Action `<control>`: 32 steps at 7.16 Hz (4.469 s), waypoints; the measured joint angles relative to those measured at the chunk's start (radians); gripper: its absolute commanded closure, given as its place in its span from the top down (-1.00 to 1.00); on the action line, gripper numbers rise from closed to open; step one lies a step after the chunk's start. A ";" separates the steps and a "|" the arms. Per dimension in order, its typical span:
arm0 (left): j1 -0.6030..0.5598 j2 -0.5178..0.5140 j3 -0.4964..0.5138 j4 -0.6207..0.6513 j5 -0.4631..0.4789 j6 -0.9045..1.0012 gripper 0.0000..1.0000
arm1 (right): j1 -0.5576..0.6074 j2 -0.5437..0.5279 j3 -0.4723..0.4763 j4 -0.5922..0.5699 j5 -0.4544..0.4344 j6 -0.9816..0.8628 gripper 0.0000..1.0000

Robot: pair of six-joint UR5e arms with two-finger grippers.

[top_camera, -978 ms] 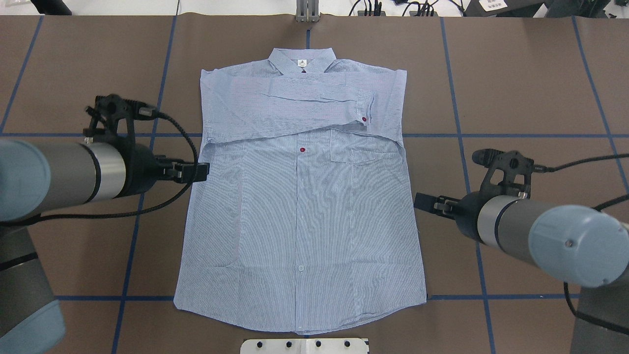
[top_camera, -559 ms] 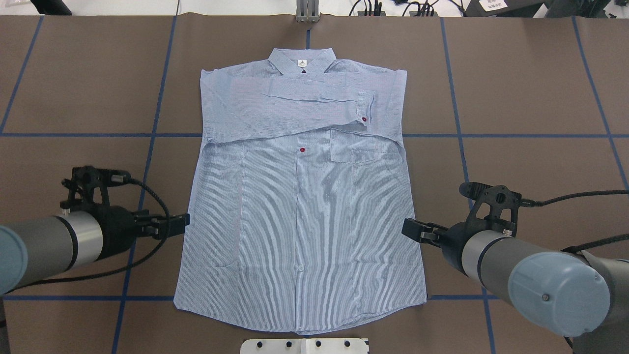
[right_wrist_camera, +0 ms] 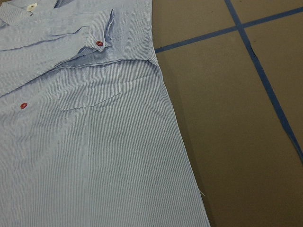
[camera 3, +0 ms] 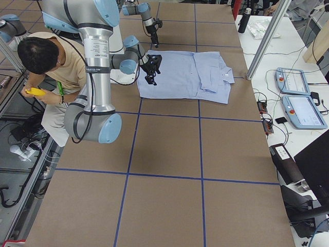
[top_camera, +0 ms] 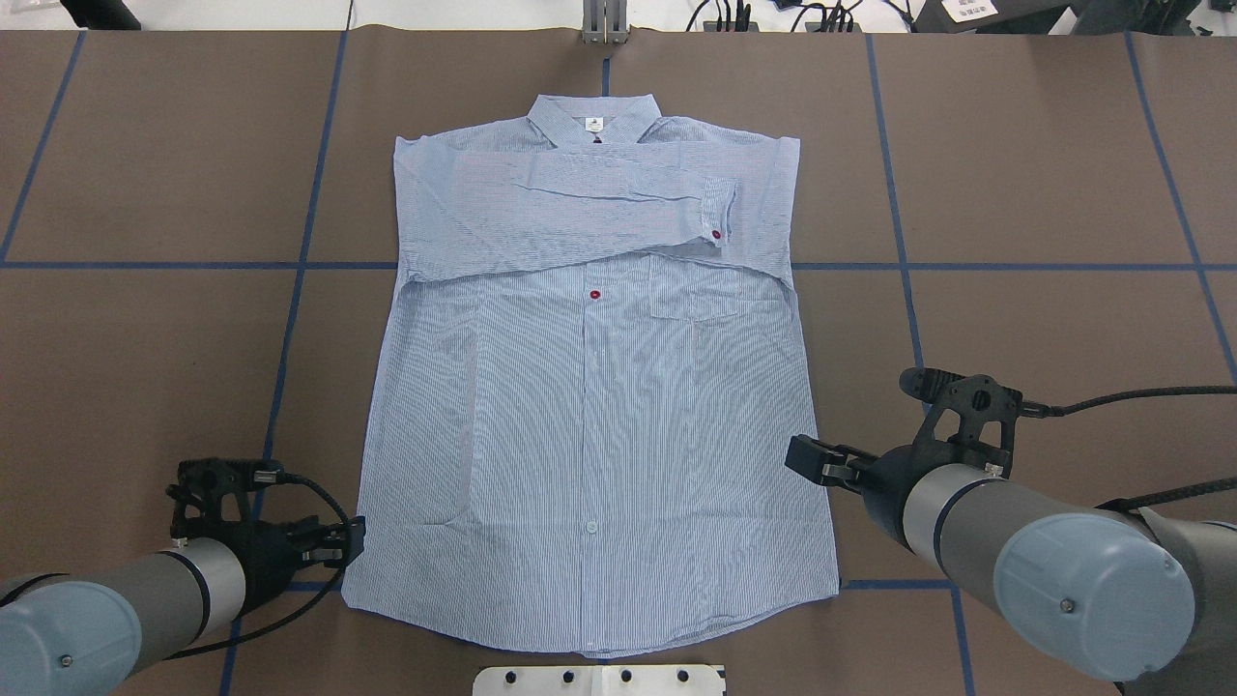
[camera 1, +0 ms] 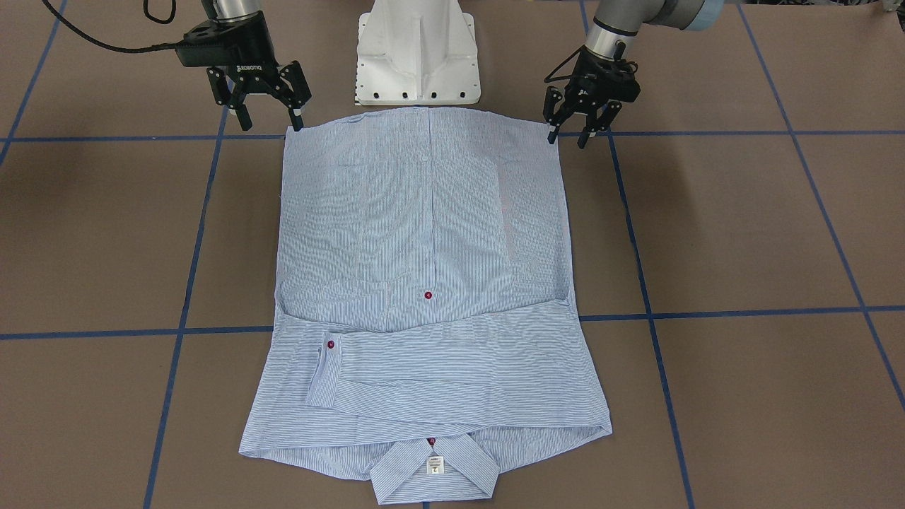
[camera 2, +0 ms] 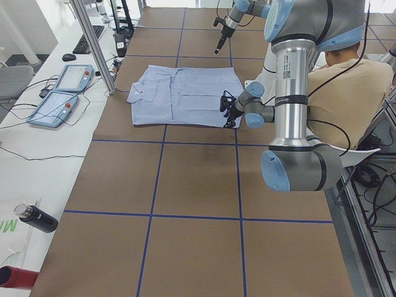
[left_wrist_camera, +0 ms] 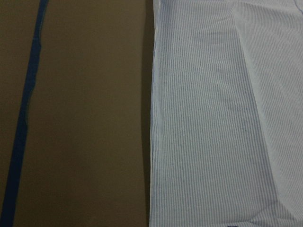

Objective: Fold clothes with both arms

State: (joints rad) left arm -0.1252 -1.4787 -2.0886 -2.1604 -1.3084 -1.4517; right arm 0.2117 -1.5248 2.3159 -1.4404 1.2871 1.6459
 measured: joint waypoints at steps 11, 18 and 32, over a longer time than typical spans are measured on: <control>0.103 -0.046 -0.004 0.146 -0.003 -0.041 -0.02 | -0.026 -0.003 -0.001 -0.001 -0.023 0.001 1.00; 0.108 -0.050 0.006 0.148 -0.003 -0.039 -0.37 | -0.028 -0.003 -0.003 0.000 -0.023 0.005 1.00; 0.092 -0.001 -0.128 0.148 -0.030 -0.032 -1.00 | -0.048 -0.004 -0.021 0.002 -0.037 0.019 0.99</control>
State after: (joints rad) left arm -0.0336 -1.4799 -2.2163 -2.0126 -1.3386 -1.4842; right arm 0.1641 -1.5286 2.2954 -1.4384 1.2499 1.6651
